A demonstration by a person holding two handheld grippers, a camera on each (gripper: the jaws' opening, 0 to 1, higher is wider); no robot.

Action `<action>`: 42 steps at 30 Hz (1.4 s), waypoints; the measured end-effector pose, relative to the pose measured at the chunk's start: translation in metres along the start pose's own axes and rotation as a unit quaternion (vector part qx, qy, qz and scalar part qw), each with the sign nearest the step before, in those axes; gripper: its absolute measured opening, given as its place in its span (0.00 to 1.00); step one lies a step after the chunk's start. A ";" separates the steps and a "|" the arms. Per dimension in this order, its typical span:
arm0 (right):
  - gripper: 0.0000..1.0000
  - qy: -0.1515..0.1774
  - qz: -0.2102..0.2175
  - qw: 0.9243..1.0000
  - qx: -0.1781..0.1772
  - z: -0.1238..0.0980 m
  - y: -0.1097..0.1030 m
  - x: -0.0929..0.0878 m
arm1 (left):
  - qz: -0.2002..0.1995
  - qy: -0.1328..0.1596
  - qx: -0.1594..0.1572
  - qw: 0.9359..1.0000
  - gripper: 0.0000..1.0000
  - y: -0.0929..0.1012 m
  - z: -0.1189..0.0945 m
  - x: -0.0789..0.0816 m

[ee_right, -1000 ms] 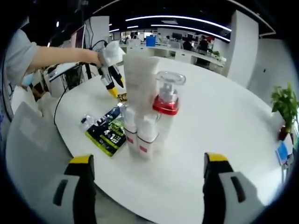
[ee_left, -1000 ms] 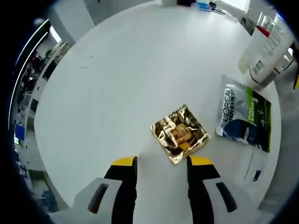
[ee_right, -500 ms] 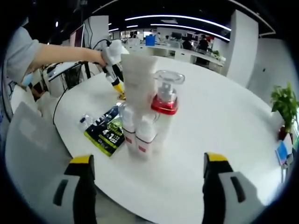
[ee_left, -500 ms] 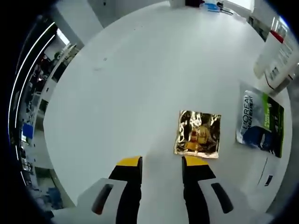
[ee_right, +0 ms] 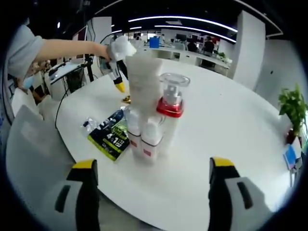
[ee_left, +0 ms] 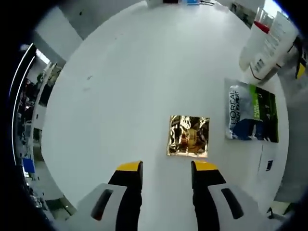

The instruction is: Arrange the skincare products in the storage area until every visible bottle or jar stands upright without overlapping.

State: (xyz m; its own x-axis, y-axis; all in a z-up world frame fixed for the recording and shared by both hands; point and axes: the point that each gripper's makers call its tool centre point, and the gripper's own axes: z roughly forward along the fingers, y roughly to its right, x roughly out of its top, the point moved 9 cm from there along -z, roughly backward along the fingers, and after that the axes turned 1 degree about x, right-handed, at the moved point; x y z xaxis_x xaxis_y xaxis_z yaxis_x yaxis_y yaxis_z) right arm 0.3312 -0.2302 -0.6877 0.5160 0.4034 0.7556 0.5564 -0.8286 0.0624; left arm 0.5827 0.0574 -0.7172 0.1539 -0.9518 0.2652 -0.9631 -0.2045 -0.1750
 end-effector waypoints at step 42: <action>0.95 -0.010 0.008 1.000 -0.007 -0.004 0.000 -0.007 | 0.013 -0.020 -0.082 0.996 0.49 0.018 0.036 0.028</action>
State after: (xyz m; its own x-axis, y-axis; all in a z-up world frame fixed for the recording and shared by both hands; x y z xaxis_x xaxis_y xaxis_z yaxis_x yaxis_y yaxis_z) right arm 0.3247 -0.2353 -0.6904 0.5373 0.3974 0.7439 0.5385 -0.8405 0.0600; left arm 0.5778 0.0185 -0.7466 0.1338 -0.9654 0.2239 -0.9895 -0.1424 -0.0228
